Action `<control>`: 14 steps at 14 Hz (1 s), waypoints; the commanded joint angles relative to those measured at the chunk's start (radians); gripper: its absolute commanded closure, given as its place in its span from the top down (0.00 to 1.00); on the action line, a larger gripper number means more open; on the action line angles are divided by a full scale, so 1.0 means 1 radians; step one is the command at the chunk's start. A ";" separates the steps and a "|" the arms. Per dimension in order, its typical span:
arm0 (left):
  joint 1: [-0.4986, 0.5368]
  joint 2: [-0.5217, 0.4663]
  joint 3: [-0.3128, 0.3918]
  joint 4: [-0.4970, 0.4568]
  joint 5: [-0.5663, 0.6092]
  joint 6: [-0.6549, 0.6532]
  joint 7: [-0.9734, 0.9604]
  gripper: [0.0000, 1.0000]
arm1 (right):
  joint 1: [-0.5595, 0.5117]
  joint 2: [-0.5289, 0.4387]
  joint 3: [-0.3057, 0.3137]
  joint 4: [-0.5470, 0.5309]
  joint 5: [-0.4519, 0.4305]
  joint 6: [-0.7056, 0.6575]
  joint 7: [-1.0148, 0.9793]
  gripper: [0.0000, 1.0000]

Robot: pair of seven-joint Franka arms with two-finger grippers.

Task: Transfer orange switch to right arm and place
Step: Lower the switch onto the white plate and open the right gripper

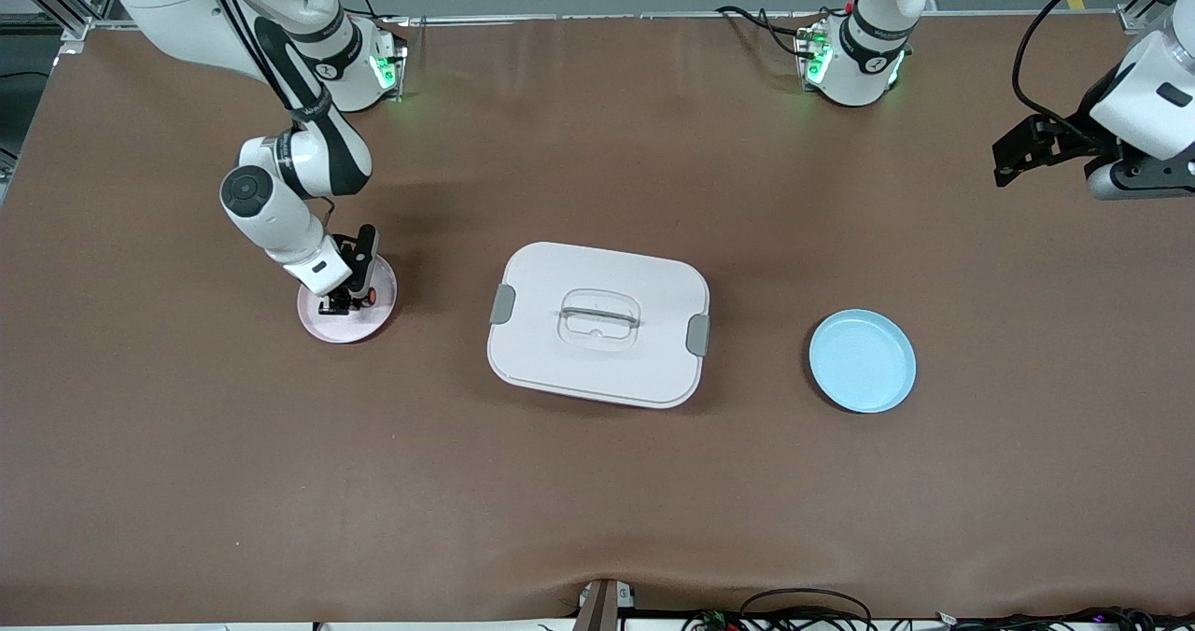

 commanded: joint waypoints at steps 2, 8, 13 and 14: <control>0.011 -0.027 0.003 -0.015 -0.042 -0.010 0.018 1.00 | -0.015 0.028 0.010 0.018 -0.005 0.022 0.008 0.00; 0.011 -0.044 0.003 -0.015 -0.039 -0.018 0.018 1.00 | -0.010 0.008 0.021 0.032 0.002 -0.005 0.028 1.00; 0.011 -0.044 0.004 -0.015 -0.027 -0.019 0.018 1.00 | -0.009 -0.119 0.019 0.092 0.125 -0.338 0.075 1.00; 0.010 -0.041 0.004 -0.015 -0.027 -0.019 0.018 1.00 | -0.012 -0.145 0.018 0.107 0.135 -0.407 0.106 1.00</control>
